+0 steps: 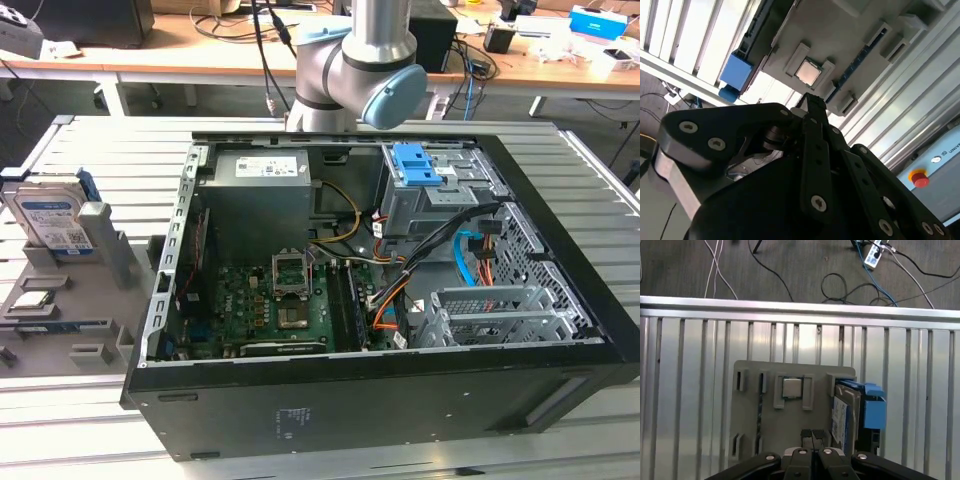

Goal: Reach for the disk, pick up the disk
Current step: 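Pick up the disk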

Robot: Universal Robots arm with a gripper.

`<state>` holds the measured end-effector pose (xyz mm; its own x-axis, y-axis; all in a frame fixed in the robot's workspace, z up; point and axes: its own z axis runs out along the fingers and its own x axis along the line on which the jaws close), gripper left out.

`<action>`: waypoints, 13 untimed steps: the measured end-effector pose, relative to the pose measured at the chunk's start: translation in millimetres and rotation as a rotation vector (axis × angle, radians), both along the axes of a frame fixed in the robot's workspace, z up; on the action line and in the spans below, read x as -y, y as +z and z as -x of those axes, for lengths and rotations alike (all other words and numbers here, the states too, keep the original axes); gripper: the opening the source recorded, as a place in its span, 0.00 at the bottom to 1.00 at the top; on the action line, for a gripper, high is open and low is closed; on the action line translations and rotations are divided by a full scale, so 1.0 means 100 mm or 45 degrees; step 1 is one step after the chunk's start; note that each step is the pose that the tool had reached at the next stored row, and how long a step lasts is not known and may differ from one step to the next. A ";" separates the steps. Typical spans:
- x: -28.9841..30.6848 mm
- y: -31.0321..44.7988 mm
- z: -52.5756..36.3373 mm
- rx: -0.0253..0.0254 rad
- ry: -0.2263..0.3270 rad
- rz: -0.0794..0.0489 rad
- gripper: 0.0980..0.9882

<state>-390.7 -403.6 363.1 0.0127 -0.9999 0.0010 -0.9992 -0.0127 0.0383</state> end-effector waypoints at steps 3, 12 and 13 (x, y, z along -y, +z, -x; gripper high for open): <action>0.000 -0.003 0.000 0.0000 -0.077 0.000 0.01; 0.000 -0.006 0.000 0.0001 -0.149 0.001 0.08; 0.000 -0.006 0.000 0.0001 -0.150 0.001 0.15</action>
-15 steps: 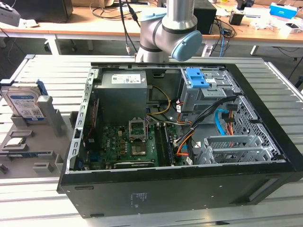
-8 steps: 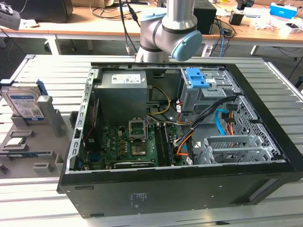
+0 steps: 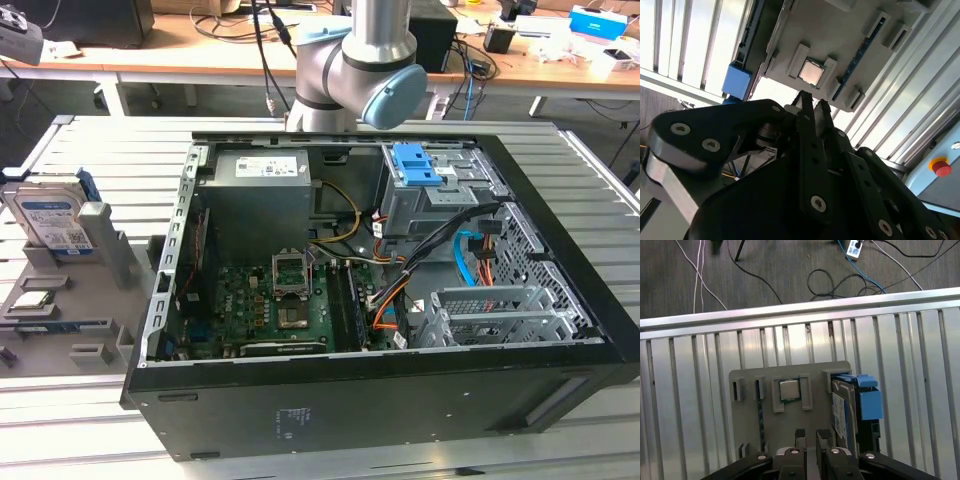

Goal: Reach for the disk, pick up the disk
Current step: 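Pick up the disk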

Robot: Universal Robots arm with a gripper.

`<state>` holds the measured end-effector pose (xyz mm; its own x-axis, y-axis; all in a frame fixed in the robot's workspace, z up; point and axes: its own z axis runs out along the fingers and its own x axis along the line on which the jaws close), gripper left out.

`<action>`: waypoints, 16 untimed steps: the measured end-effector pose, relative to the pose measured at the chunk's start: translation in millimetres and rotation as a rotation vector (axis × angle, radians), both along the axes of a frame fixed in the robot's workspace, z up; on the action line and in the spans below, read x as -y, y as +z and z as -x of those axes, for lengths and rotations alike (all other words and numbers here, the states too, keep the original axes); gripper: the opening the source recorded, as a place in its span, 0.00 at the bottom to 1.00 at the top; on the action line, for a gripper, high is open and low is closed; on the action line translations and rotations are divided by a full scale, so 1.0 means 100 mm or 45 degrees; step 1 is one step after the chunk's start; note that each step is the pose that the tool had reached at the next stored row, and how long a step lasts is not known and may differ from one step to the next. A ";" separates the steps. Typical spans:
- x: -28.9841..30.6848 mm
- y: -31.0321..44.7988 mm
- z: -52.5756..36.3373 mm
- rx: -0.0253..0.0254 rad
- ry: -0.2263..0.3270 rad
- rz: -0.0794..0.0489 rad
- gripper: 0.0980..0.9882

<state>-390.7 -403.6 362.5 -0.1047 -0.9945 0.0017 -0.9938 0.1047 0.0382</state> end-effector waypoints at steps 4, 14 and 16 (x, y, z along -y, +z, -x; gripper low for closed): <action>0.000 0.000 0.000 0.0001 -0.001 0.000 0.36; -0.257 0.000 0.000 0.0000 -0.003 0.000 0.57; -0.296 0.000 0.000 0.0001 -0.003 0.000 0.57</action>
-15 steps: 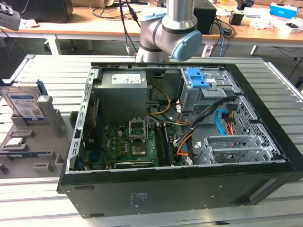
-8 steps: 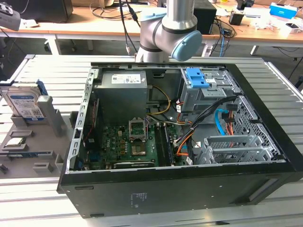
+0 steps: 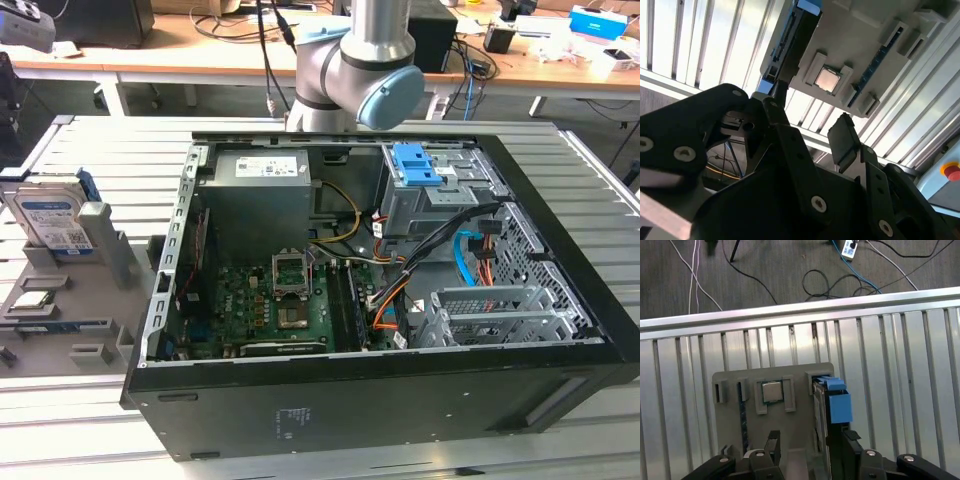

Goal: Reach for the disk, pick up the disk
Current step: 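Pick up the disk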

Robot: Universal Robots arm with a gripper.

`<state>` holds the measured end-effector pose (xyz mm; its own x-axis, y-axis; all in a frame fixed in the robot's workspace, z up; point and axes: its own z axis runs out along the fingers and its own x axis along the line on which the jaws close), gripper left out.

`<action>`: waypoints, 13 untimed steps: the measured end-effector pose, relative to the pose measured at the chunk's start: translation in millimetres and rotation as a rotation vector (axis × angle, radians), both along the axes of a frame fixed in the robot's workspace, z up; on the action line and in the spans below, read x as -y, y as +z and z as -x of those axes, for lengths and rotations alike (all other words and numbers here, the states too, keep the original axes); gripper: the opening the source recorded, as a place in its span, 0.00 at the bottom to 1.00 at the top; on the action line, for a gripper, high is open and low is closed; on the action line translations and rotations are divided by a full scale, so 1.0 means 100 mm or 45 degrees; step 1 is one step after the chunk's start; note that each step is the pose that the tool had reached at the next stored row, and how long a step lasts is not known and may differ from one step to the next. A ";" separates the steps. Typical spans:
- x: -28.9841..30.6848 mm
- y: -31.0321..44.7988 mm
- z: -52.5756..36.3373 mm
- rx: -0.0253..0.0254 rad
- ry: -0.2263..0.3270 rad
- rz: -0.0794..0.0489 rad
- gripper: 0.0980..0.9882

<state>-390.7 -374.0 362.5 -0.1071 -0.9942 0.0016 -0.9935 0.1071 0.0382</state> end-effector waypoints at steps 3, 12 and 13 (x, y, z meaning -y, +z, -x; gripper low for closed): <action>-0.053 -0.012 0.000 0.0001 0.000 0.000 0.57; -0.058 -0.159 0.000 -0.0002 0.000 0.000 0.57; -0.058 -0.165 0.000 -0.0002 0.000 0.000 0.57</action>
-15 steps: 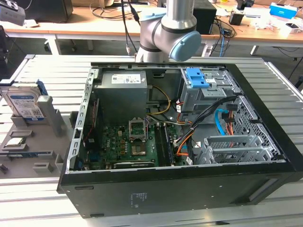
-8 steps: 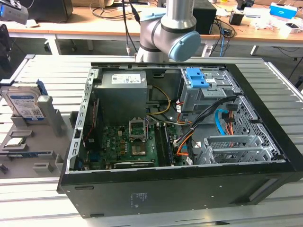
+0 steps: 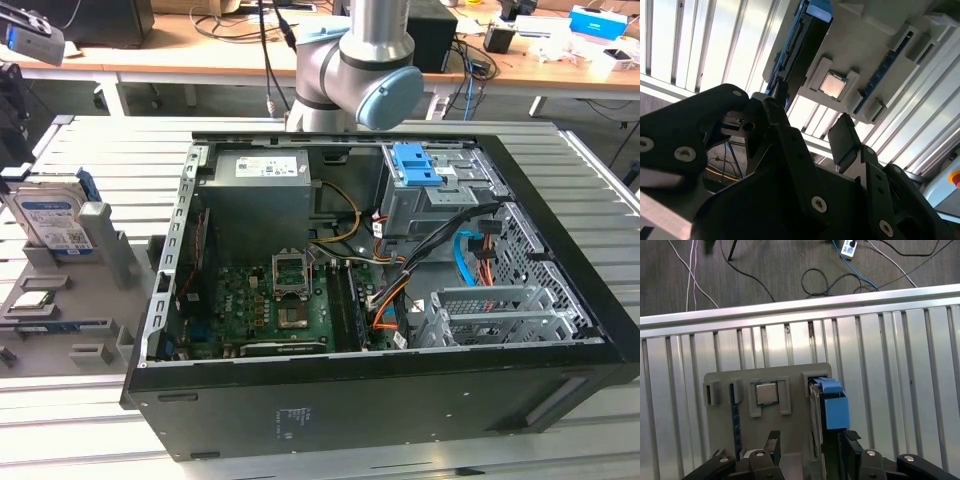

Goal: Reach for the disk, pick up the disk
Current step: 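Pick up the disk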

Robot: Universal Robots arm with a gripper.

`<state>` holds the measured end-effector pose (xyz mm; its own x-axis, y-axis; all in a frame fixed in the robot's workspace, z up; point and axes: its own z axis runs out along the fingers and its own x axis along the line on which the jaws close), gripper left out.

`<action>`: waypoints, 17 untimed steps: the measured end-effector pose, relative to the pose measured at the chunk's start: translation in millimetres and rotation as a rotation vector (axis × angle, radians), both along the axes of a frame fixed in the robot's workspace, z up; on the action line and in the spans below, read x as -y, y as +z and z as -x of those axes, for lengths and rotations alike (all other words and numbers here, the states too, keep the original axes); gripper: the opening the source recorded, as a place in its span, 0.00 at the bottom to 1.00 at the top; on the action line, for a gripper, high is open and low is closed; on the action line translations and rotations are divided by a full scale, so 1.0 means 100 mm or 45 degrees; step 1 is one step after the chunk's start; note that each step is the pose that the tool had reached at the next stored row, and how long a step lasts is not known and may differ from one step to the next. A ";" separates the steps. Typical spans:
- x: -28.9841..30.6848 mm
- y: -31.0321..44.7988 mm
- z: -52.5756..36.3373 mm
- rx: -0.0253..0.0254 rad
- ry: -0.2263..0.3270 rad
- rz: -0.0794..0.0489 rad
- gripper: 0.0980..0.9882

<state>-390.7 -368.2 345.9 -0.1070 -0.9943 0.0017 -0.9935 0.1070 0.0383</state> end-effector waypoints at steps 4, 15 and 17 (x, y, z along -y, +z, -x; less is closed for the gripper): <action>0.000 -0.041 0.000 0.0001 0.000 0.000 0.57; -0.172 -0.137 -0.001 0.0001 0.016 0.001 0.57; -0.221 -0.142 0.000 0.0000 0.020 0.001 0.57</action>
<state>-390.7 -346.1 331.7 -0.0917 -0.9958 0.0021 -0.9951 0.0917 0.0382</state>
